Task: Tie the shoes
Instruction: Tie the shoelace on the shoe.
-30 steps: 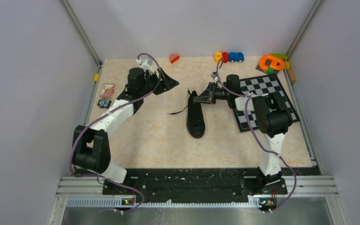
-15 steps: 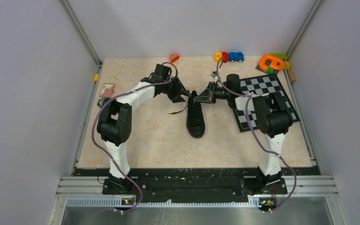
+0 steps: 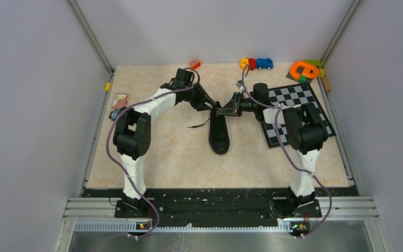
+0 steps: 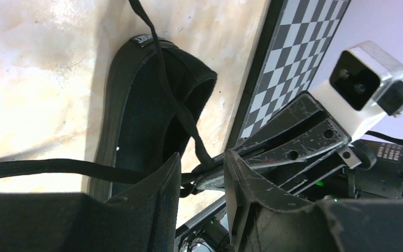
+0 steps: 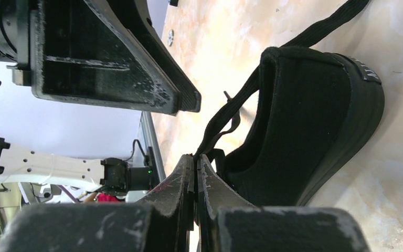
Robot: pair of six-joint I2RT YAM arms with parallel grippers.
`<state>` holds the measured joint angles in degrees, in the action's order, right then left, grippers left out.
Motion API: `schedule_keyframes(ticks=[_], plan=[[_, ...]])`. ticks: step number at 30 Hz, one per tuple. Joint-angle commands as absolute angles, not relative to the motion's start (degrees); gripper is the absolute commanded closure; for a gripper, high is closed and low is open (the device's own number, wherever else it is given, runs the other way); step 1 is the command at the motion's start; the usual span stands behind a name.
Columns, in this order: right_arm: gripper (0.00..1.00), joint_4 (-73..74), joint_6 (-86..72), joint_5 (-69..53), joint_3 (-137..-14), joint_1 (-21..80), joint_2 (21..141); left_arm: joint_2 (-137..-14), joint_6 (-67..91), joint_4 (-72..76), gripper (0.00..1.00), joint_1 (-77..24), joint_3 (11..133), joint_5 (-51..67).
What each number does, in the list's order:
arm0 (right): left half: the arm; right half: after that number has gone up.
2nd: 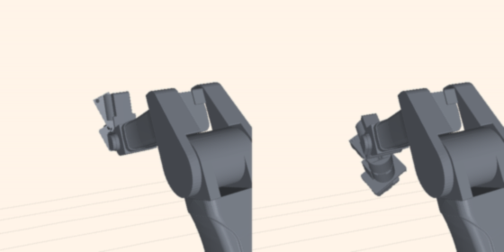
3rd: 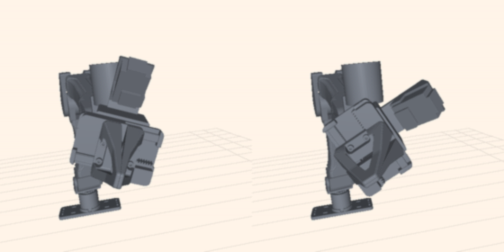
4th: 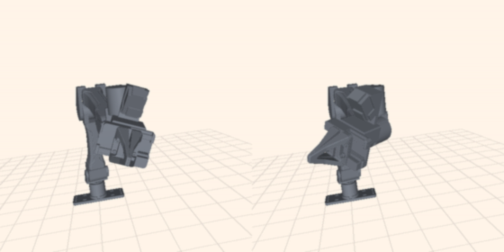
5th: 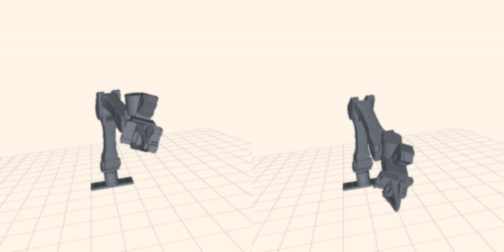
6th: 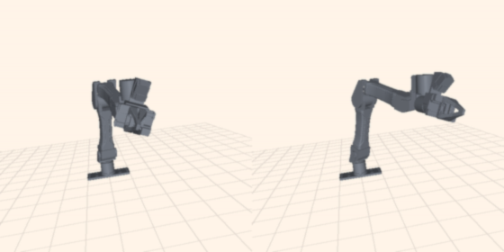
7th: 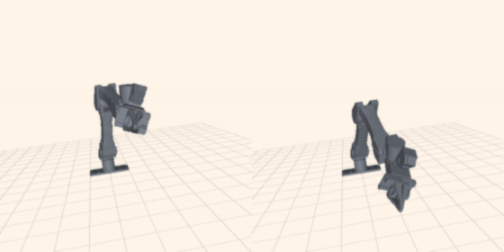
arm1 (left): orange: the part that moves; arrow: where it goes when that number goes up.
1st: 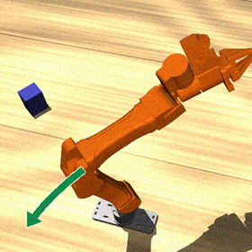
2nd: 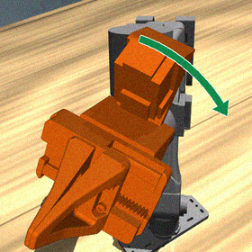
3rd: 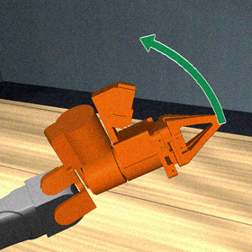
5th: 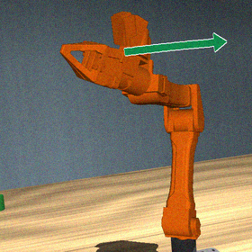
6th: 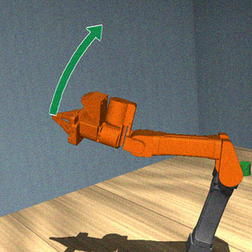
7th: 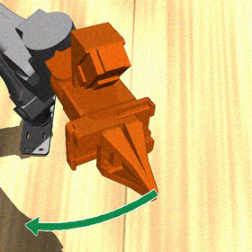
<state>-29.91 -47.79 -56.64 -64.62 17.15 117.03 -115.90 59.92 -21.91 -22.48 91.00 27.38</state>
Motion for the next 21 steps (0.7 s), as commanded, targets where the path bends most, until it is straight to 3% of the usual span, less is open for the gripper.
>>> schedule_keyframes(ticks=[1,21], plan=[[1.0,-31.3,-46.5,-56.9,-67.6,17.7,114.0,-117.1,60.9,-23.3,0.6,-23.1,93.7,26.9],[1.0,-34.3,-48.5,-57.0,-67.4,17.7,114.2,-122.4,60.9,-23.1,0.64,-23.2,97.5,25.9]])
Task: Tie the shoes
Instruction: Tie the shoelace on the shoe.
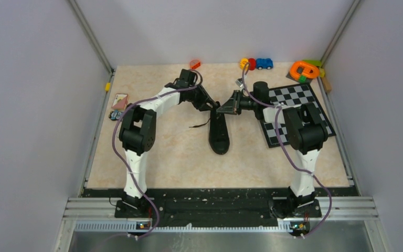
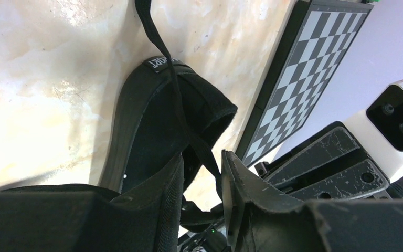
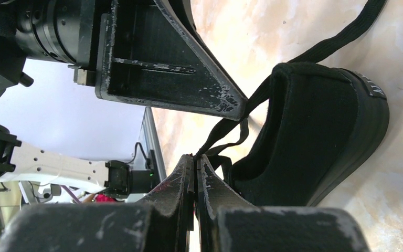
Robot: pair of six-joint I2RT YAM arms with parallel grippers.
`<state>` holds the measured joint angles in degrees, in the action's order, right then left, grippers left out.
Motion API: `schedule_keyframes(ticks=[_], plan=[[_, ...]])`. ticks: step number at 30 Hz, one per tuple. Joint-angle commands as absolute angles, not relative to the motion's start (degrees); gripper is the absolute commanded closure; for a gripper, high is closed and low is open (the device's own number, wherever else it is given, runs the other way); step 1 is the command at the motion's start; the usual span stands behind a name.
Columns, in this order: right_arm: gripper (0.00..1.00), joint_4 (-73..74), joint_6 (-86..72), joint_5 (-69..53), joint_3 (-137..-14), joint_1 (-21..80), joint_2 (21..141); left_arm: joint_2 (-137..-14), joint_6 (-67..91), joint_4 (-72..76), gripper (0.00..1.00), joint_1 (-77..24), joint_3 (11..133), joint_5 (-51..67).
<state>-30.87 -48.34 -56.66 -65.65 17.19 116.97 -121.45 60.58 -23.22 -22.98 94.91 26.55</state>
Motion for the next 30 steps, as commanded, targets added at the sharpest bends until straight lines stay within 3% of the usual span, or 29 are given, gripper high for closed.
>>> schedule_keyframes(ticks=[1,8,12,15,18,21,30], plan=[[1.0,-34.2,-48.5,-57.0,-67.3,17.7,114.1,-122.6,60.7,-23.2,0.65,-23.2,97.7,25.6],[1.0,-34.3,-48.4,-57.0,-67.0,17.7,114.1,-123.4,60.4,-23.5,0.79,-23.1,98.9,25.4],[1.0,-34.8,-48.7,-56.9,-67.1,17.7,113.9,-123.4,59.9,-23.7,0.64,-23.1,98.6,24.7],[1.0,-34.7,-48.7,-57.1,-66.9,17.7,113.8,-124.1,60.0,-23.6,0.63,-23.0,99.2,25.3],[1.0,-34.7,-48.7,-57.0,-66.9,17.7,113.7,-124.2,59.7,-24.1,0.75,-23.0,99.5,24.7],[1.0,-34.7,-48.7,-56.9,-66.7,17.7,113.6,-123.5,58.8,-24.9,0.99,-22.9,99.3,23.4],[1.0,-34.9,-50.1,-55.4,-66.8,17.7,114.4,-117.6,55.9,-26.5,1.0,-22.6,96.2,19.8]])
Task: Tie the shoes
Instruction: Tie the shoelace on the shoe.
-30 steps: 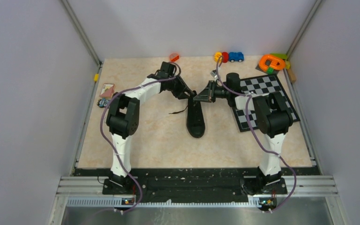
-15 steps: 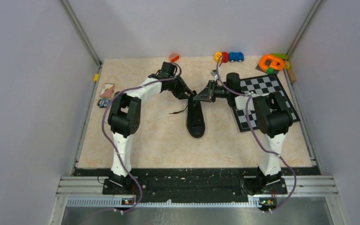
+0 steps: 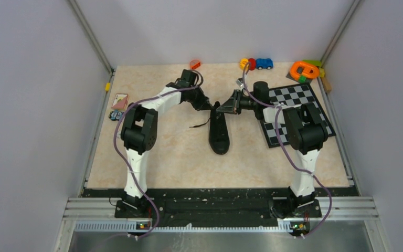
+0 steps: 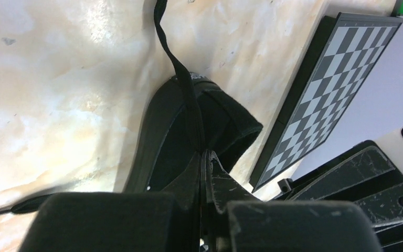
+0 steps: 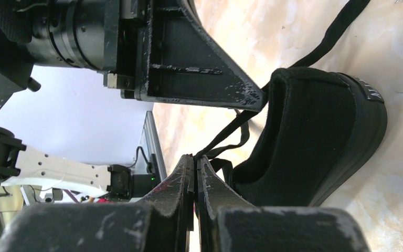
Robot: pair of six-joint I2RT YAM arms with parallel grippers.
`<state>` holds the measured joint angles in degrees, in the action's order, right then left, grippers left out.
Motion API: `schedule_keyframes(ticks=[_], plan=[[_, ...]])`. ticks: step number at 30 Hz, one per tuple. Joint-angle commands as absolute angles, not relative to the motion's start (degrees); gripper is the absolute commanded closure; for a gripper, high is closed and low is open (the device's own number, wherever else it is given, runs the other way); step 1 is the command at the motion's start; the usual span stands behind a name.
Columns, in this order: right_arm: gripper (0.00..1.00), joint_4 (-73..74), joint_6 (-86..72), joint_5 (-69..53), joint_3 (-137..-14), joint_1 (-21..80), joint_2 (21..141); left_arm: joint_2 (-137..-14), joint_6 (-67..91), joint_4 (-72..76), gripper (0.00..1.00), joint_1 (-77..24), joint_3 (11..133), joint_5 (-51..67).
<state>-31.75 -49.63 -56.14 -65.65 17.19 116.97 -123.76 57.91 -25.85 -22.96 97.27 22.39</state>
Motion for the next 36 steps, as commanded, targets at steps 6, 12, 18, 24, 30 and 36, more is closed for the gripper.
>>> schedule_keyframes(ticks=[6,12,18,24,30,36], plan=[[1.0,-34.8,-50.7,-54.9,-66.7,17.8,114.4,-114.2,53.7,-26.6,1.0,-22.4,92.7,18.1],[1.0,-32.5,-50.2,-53.7,-67.0,17.7,114.5,-111.5,53.1,-27.0,1.0,-22.5,90.5,18.9],[1.0,-30.5,-49.7,-53.1,-68.0,17.7,114.9,-109.1,53.1,-26.4,1.0,-22.9,88.0,20.6],[1.0,-29.5,-49.6,-52.8,-68.8,17.7,115.2,-107.1,51.4,-26.5,1.0,-25.5,86.6,20.3],[1.0,-29.3,-50.8,-52.0,-69.5,17.8,115.2,-107.2,52.5,-25.5,1.0,-27.2,86.1,22.1],[1.0,-27.7,-50.8,-51.2,-70.4,18.1,115.0,-108.5,53.8,-26.4,1.0,-28.2,85.8,24.0]])
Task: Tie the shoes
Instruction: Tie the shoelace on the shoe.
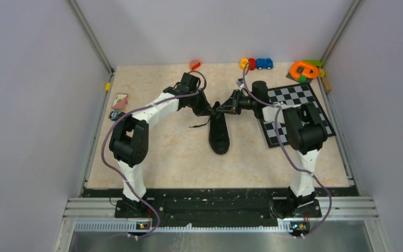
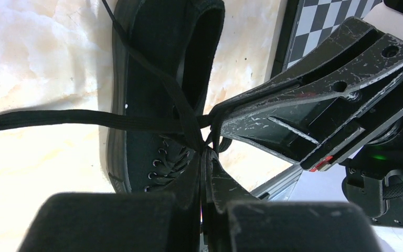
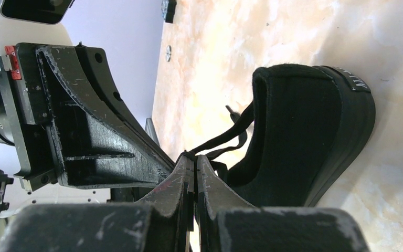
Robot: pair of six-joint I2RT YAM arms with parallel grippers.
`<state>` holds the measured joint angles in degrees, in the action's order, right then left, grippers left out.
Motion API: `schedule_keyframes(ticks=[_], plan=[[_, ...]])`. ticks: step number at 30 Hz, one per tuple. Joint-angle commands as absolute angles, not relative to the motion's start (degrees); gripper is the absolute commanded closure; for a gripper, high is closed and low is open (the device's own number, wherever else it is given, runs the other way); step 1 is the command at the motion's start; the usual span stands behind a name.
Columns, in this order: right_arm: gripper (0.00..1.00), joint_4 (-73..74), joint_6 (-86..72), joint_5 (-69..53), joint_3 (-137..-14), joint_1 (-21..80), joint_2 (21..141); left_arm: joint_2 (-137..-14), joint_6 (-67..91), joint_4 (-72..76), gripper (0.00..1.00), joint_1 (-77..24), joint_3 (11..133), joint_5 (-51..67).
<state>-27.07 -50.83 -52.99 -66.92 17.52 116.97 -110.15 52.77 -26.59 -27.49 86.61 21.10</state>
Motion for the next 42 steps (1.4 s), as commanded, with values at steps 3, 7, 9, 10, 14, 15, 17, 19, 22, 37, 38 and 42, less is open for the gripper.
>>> schedule_keyframes(ticks=[3,7,9,10,14,15,17,19,22,37,38,42], plan=[[1.0,-27.5,-50.9,-50.9,-70.6,18.4,115.0,-109.7,54.6,-25.5,1.0,-28.6,85.9,25.0],[1.0,-27.3,-51.3,-50.3,-70.7,18.5,114.9,-110.9,55.1,-25.3,1.0,-29.2,86.3,26.6],[1.0,-26.8,-51.2,-50.0,-70.8,18.5,114.7,-110.7,54.8,-25.7,1.0,-29.3,85.9,26.4],[1.0,-26.7,-51.2,-49.9,-70.8,18.5,114.6,-110.3,54.4,-25.9,1.0,-29.2,85.5,25.9],[1.0,-26.7,-51.1,-49.8,-70.7,18.5,114.7,-108.5,53.8,-25.6,0.89,-28.6,83.9,24.1],[1.0,-26.8,-51.1,-49.8,-70.7,18.5,114.7,-108.4,54.0,-25.6,0.88,-28.4,83.7,24.2],[1.0,-26.8,-51.0,-49.9,-70.6,18.5,114.7,-108.7,54.4,-25.6,0.88,-28.0,83.6,25.4],[1.0,-26.8,-51.0,-50.0,-70.7,18.5,114.7,-109.3,55.0,-25.5,0.87,-27.7,83.7,26.5],[1.0,-26.8,-50.9,-50.0,-70.5,18.5,114.5,-109.4,55.1,-25.1,0.93,-27.6,83.9,27.3],[1.0,-26.7,-51.3,-50.0,-69.8,18.6,113.4,-111.1,53.4,-23.8,1.0,-27.6,84.2,25.7],[1.0,-26.7,-51.4,-50.0,-69.7,18.6,113.2,-111.4,53.5,-23.7,1.0,-27.7,84.4,25.7],[1.0,-26.9,-51.8,-49.9,-69.4,18.8,112.7,-111.8,54.2,-20.7,1.0,-27.7,83.8,26.2]])
